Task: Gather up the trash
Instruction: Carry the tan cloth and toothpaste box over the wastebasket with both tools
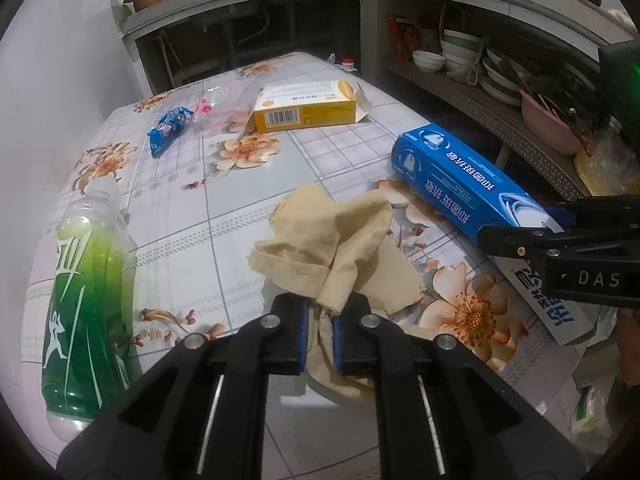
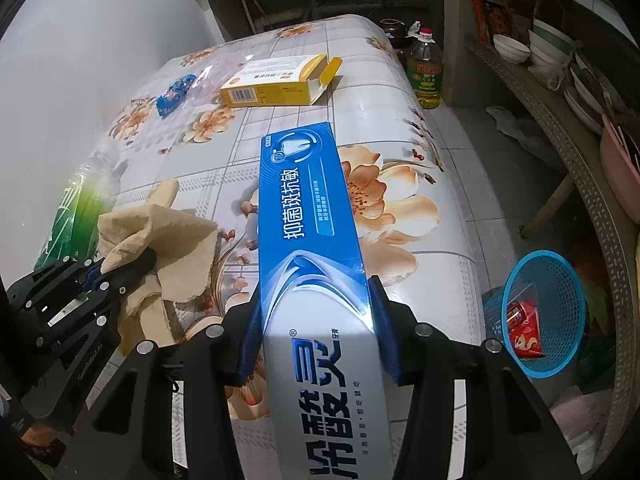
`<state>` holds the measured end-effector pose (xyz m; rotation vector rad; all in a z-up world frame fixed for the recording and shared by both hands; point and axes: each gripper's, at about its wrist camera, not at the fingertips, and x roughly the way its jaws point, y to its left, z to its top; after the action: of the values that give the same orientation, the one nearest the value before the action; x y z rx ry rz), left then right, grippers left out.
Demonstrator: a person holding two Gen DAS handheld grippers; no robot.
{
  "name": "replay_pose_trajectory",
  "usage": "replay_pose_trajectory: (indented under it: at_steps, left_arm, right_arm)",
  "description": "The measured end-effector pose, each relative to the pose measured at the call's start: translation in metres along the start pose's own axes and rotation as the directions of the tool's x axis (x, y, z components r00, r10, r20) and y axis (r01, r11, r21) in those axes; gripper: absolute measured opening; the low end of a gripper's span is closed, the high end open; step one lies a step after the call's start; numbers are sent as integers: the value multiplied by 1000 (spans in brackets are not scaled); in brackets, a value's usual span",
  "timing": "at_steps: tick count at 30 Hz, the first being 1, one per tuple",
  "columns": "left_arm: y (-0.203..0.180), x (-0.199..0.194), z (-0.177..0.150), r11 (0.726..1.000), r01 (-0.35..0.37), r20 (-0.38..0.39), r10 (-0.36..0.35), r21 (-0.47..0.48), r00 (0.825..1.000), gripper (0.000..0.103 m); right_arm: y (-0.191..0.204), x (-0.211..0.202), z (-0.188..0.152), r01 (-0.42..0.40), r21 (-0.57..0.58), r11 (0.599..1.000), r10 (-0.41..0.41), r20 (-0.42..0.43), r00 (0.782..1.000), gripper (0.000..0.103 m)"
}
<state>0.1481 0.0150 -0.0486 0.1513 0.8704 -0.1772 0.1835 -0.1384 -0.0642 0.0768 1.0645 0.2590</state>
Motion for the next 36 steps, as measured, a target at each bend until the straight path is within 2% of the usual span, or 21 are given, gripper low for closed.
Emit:
replay_pose_trajectory:
  at_steps: [13,22,27,33,36]
  left_arm:
    - [-6,-15,8,1000,10,44,-11,21,999,8]
    - [-22,-24,29,994,94,99,-100,62,990,8]
    - [-44,-26,44,984,147,103,-158,103,982,8]
    - [-82,-25,63,961,236,103,-252,146,962,8]
    - [-108,-20,75,937,306,68,-321,168,945,8]
  right_arm:
    - [-13,-14,-3,-38,59,998,35,47,998,47]
    - [-29,-32,-13,-63,139,988,49,102,994,47]
    - [-47,-48,-18,-79,200,977,49,153,987,47]
    - [-85,-66,-31,-88,293,952,30,198,980,47]
    - [-112,-75,-42,-67,355,932,-12,215,976,47]
